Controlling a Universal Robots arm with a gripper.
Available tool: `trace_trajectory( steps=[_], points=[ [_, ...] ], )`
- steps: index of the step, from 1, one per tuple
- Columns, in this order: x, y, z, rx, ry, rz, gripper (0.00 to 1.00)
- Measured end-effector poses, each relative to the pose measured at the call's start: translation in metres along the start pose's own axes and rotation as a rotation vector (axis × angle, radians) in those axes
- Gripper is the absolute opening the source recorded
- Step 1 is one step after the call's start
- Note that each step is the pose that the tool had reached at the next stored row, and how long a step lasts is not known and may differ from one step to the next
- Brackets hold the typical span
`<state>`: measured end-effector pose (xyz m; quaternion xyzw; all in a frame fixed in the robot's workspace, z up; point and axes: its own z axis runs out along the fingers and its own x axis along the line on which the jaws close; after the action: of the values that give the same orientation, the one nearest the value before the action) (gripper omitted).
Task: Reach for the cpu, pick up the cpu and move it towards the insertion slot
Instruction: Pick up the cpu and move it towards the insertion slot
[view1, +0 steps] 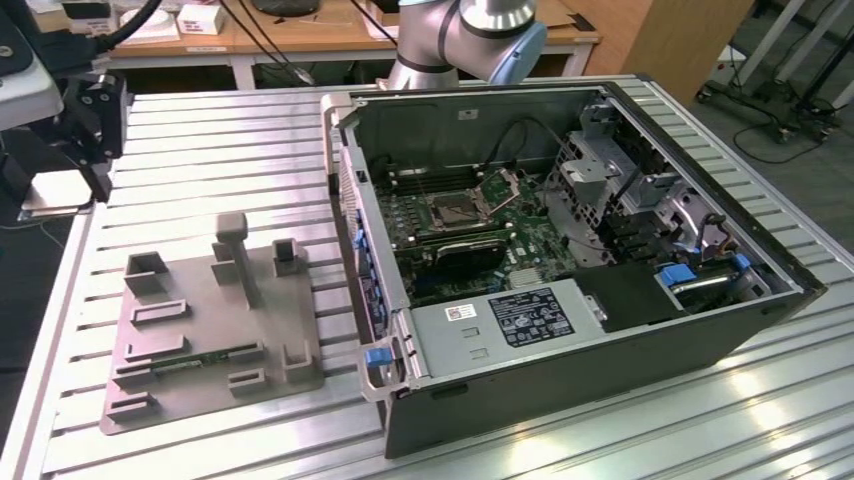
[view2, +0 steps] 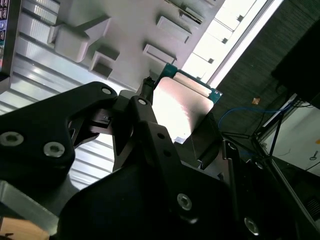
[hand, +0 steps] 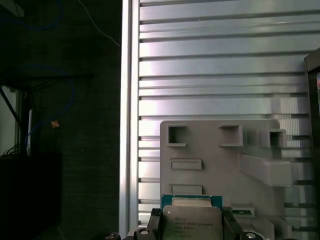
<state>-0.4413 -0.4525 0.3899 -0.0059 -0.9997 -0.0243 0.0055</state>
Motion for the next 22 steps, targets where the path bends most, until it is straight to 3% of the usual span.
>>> trace_trajectory(
  steps=[14, 22],
  points=[
    [0.0002, 0.0007, -0.0143, 0.0001, 0.0, 0.0, 0.55],
    [-0.0001, 0.0008, -0.017, 0.0, 0.0, 0.0, 0.55]
  ],
)
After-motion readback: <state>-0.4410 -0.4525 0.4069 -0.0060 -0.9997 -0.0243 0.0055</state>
